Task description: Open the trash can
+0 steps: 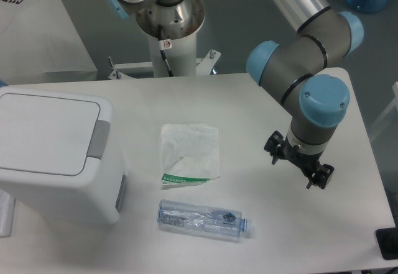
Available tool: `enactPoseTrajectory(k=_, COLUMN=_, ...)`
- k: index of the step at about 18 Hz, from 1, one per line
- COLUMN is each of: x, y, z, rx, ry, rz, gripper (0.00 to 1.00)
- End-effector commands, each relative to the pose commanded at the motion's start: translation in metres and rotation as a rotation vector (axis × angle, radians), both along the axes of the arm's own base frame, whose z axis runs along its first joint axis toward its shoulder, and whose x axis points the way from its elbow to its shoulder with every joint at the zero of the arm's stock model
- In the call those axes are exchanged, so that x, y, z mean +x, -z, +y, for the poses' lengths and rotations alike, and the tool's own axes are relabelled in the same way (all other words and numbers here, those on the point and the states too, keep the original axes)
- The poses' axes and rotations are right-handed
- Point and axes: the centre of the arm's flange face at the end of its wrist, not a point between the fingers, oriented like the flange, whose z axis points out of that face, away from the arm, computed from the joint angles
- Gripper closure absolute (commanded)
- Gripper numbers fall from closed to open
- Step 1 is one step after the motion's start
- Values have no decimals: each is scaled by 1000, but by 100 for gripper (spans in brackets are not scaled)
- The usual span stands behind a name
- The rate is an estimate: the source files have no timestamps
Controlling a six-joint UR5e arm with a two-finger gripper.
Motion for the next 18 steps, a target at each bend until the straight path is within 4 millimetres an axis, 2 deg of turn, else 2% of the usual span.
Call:
enactPoseTrajectory(k=11, x=3, y=-3, z=3, rx=25, ry=0, rz=-9, gripper=0)
enactPoseTrajectory(k=18, x=24, y=-24, z=22, rx=147, ry=-74, rz=-60, gripper=0)
